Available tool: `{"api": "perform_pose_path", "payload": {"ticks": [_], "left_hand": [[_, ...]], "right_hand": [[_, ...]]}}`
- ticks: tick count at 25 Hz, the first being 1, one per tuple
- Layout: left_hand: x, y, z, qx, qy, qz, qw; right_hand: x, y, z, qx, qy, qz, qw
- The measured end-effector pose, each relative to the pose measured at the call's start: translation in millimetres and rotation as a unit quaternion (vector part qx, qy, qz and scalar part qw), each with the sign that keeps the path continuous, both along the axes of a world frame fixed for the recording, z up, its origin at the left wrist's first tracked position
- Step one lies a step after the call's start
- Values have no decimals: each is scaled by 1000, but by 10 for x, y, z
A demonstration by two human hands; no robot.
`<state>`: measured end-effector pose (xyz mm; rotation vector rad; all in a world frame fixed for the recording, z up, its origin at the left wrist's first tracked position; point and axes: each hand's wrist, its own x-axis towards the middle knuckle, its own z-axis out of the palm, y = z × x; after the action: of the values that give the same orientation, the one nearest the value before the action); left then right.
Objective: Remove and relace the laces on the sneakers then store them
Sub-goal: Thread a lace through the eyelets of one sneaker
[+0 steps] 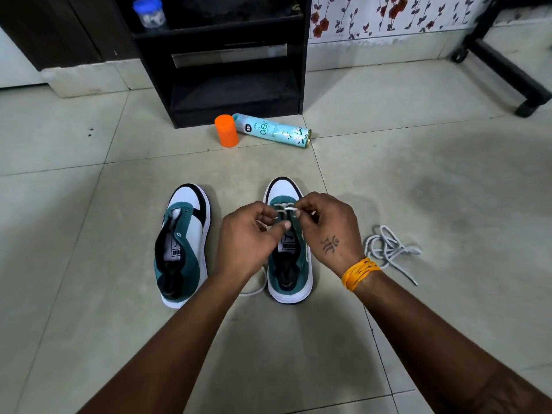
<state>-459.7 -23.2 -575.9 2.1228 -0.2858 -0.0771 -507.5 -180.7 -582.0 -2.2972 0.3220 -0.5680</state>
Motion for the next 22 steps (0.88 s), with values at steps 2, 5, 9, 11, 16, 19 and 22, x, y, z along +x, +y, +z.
{"api": "perform_pose_path", "payload": {"ticks": [2,5,9,11,16,19,22], "left_hand": [[-69,20,-81,77,-22,3,997],[-142,2,-104,86,-33,12,996],[-130,-14,-79,41,2,67,997],[-99,-7,-107,13,34,86,996],[-66,-21,-168,-43,108,88,989],[-61,-14,-181,-49,117,80,989],[-58,-9,-167,-46,111,75,990]], "right_hand": [[27,7,-34,60,25,-5,998],[38,77,-83,192,53,-7,980],[31,139,-118,186,35,3,982],[44,177,-125,115,13,12,993],[104,254,-182,20,8,-7,1000],[98,268,-214,14,18,-7,1000],[97,286,-244,37,33,-19,999]]}}
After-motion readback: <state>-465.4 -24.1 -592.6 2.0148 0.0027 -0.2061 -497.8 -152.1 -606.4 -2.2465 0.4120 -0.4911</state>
